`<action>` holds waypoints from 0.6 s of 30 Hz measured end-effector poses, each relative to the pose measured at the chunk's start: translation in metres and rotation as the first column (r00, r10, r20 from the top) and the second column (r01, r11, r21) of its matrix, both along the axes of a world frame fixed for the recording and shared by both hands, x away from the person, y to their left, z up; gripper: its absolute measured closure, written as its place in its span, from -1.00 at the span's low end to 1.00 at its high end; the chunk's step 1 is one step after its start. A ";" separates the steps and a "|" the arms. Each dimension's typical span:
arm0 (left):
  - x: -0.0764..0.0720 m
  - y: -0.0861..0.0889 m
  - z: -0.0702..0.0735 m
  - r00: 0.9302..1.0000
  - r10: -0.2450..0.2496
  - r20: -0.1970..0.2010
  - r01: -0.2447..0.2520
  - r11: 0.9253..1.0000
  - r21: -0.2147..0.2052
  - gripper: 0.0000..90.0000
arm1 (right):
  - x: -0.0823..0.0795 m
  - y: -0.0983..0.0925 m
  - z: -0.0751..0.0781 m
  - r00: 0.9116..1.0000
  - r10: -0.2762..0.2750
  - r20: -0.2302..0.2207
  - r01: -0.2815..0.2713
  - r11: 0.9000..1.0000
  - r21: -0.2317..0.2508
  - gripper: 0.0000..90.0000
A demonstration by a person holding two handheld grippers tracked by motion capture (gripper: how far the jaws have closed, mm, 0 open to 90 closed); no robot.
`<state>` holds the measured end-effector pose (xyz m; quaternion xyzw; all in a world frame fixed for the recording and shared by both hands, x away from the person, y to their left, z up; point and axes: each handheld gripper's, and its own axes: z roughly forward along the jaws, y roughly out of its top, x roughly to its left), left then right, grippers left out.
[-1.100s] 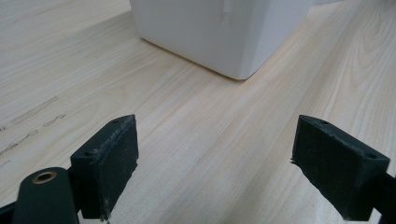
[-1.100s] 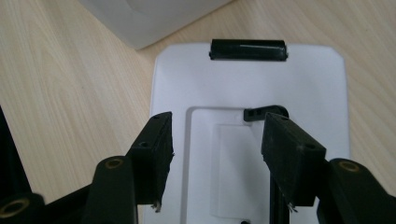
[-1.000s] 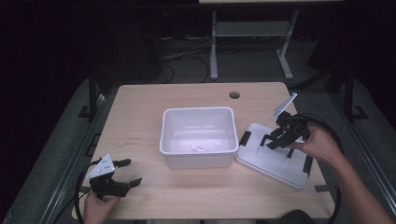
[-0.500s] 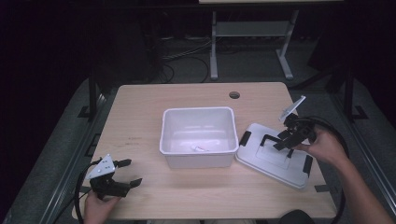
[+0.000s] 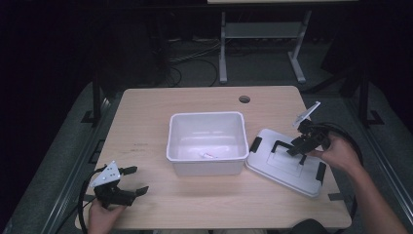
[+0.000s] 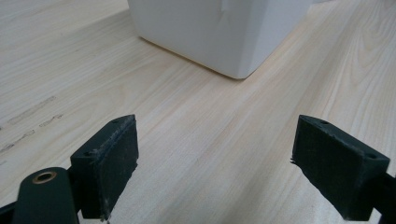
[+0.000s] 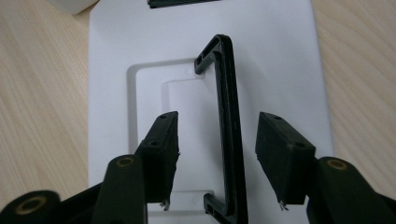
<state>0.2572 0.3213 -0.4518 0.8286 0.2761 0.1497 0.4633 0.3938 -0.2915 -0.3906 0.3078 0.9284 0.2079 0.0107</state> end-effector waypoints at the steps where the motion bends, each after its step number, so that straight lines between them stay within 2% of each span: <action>1: 0.000 0.000 0.000 1.000 0.000 0.000 0.000 1.000 0.000 -0.69 | 0.000 0.000 0.000 1.000 0.000 0.000 0.000 1.000 -0.001 0.14; 10: 0.000 0.000 0.000 1.000 0.000 0.000 0.000 1.000 -0.001 -0.69 | 0.000 0.003 -0.003 1.000 0.026 0.013 -0.026 1.000 -0.018 0.44; 12: 0.000 0.000 0.000 1.000 0.000 0.000 0.000 1.000 -0.001 -0.69 | 0.000 0.004 -0.003 1.000 0.027 0.016 -0.027 0.999 -0.020 0.45; 18: 0.000 0.000 0.000 1.000 0.001 -0.001 -0.001 1.000 -0.001 -0.69 | -0.001 0.004 -0.002 0.999 0.039 0.016 -0.039 0.999 -0.012 0.63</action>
